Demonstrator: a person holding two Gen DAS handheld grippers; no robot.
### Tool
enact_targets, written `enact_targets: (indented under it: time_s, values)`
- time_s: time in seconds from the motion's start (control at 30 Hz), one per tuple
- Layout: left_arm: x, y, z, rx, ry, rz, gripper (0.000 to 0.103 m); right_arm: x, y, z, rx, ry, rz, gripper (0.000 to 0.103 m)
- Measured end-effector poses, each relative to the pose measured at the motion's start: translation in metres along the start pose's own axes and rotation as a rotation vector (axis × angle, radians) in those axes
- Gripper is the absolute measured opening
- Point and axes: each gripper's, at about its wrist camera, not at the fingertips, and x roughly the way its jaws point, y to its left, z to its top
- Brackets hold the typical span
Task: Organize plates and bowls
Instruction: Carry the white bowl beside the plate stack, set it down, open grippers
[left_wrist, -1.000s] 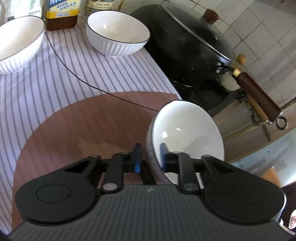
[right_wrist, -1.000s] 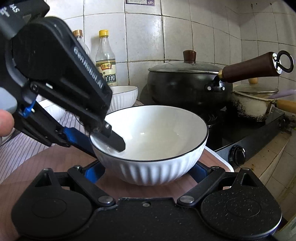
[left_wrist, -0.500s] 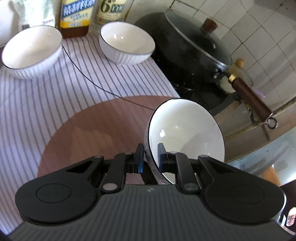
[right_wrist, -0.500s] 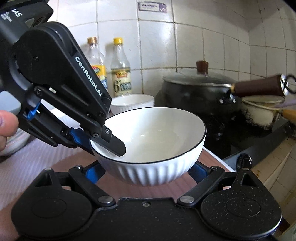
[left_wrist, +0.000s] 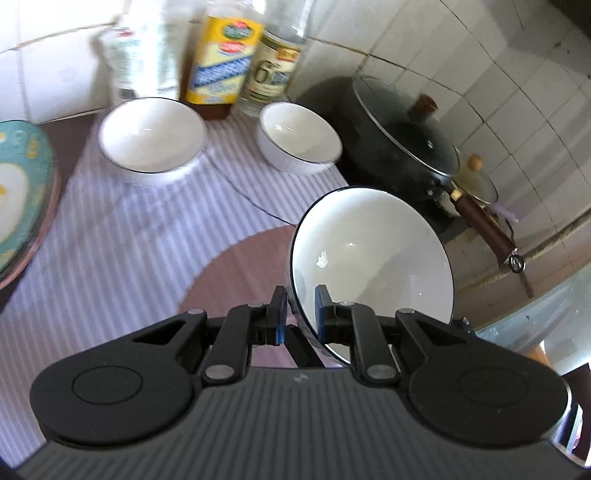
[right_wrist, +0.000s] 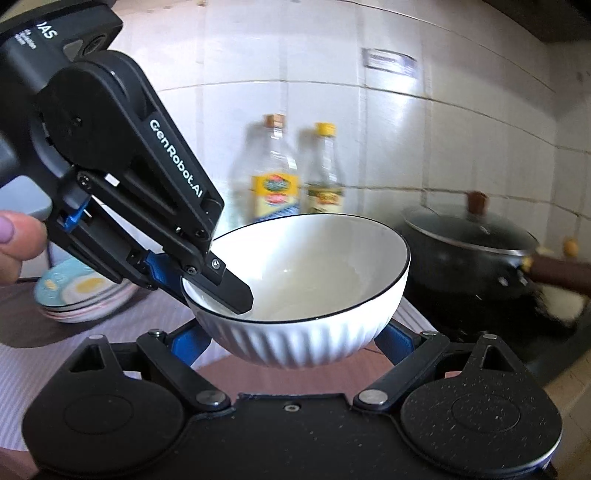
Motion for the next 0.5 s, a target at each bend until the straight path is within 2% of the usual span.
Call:
enact_targets:
  time_s: [0.17, 0.5]
  values:
    - [-0.023, 0.029, 0.002, -0.041, -0.012, 0.022, 0.014, 0.000, 0.030, 0.009, -0.052, -0.013, 0.071, 0.097]
    - [-0.050, 0.087, -0.020, -0.117, -0.035, 0.143, 0.014, 0.024, 0.083, 0.014, -0.162, 0.028, 0.268, 0.097]
